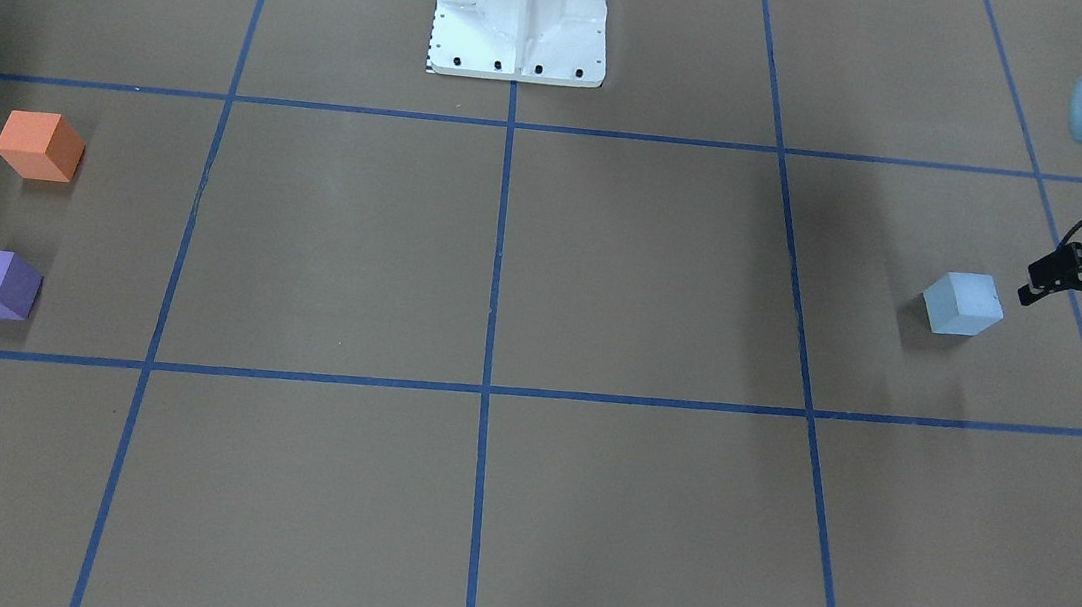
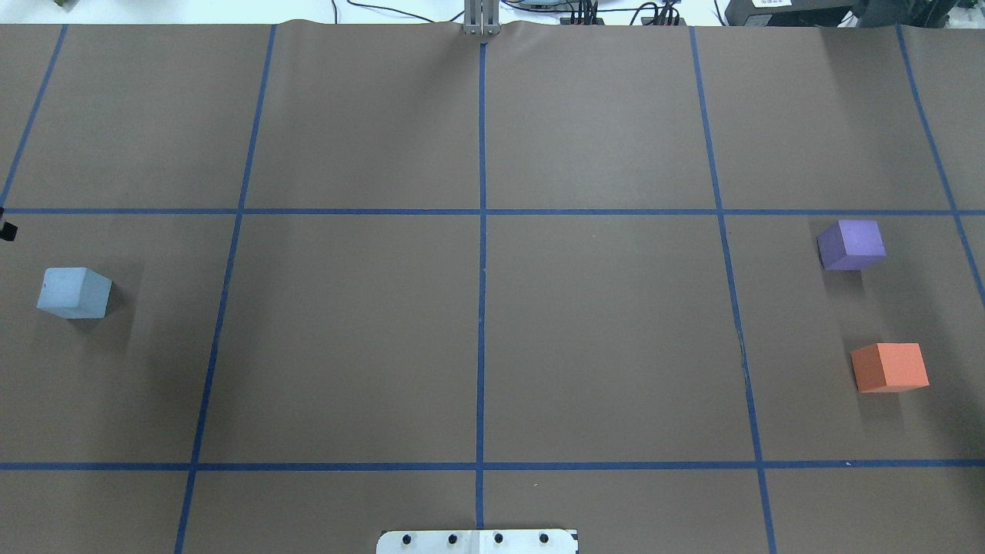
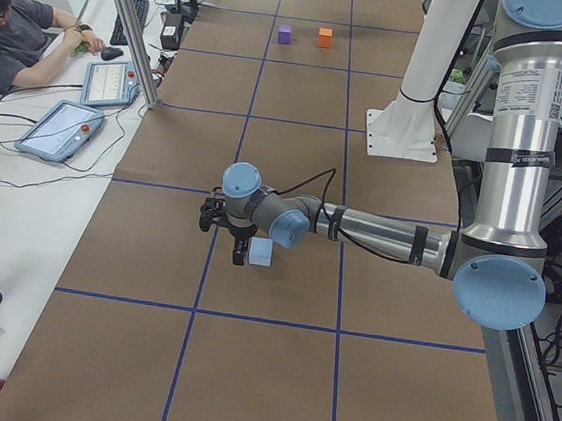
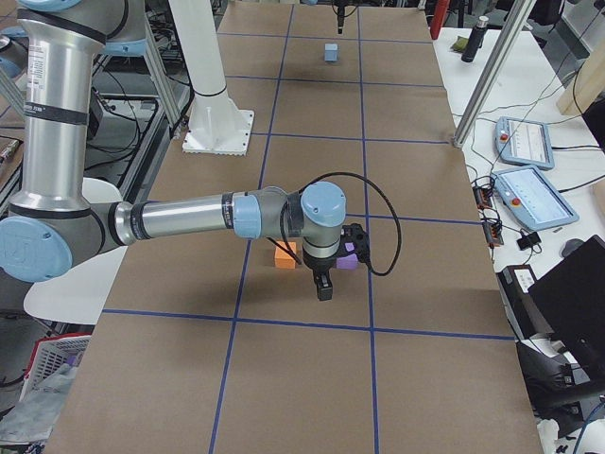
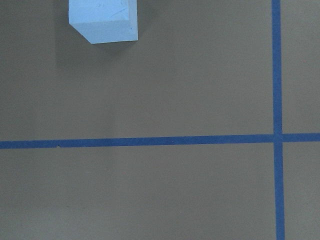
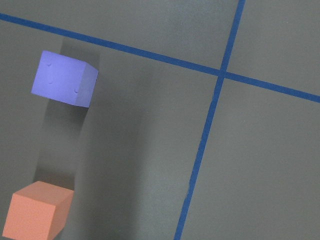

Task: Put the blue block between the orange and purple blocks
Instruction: 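Lower the left gripper onto the light blue cube and close it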

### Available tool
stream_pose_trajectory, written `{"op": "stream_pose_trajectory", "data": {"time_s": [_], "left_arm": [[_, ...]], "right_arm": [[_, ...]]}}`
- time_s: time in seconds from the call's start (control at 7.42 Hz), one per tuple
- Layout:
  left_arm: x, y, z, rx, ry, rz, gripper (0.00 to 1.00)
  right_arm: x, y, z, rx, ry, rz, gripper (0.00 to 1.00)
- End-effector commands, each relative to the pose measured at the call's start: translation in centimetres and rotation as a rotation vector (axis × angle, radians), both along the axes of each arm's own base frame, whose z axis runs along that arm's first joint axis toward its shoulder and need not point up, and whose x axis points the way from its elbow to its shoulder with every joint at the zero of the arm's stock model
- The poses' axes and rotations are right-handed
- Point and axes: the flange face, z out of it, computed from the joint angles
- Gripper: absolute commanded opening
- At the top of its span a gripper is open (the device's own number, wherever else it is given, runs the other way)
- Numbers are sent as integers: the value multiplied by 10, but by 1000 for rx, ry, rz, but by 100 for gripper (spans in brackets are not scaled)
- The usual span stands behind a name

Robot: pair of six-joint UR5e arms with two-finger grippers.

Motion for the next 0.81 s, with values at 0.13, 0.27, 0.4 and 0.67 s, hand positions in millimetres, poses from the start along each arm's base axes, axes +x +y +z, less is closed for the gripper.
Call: {"op": "stream_pose_trajectory", "data": {"time_s": [0.13, 0.27, 0.4, 0.67], "left_arm": [[63, 21, 2, 34, -61, 30, 100], [70, 27, 7, 48, -84, 47, 100], [76, 34, 12, 54, -105, 58, 100], [90, 40, 18, 66, -137, 77, 83]], "right_arm": [[0, 0, 0, 0, 1, 0, 100], [0, 0, 0, 0, 1, 0, 100], [0, 1, 2, -3, 1, 0, 100], [0, 1, 2, -5, 1, 0, 100]]}}
